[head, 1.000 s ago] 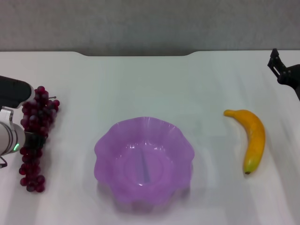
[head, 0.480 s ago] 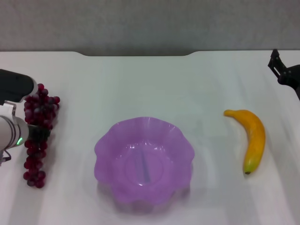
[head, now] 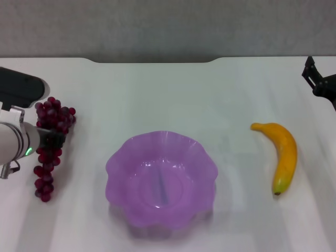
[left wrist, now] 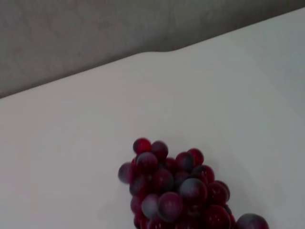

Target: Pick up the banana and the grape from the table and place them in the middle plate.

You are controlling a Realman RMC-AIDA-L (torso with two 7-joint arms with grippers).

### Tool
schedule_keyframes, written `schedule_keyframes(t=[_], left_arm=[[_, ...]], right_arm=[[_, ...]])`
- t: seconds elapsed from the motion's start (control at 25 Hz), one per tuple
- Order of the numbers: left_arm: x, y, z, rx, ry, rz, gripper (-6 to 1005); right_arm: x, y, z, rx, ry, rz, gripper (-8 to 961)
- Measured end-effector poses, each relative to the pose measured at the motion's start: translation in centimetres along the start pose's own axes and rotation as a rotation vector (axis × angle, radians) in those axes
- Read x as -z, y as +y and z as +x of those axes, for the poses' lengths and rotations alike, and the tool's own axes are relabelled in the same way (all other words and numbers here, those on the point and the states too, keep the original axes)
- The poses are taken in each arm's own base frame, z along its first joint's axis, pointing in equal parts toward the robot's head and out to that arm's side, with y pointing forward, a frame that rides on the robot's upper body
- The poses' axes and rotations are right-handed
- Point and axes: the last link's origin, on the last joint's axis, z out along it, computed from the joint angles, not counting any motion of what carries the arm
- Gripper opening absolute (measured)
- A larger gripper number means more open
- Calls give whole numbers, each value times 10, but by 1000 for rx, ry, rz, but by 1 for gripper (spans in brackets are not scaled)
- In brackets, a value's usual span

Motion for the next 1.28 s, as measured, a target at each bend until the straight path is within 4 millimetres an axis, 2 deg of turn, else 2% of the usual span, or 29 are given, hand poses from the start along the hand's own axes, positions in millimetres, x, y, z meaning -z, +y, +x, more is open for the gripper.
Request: schedule_keyframes(t=[0.52,1.28], left_arm=[[15,5,32,-6,109,-18,440],[36,3,48,9,199,-23,436]], right_arm=[[0,0,0,0,-2,-1,886],[0,-1,1,4,8,1,887]])
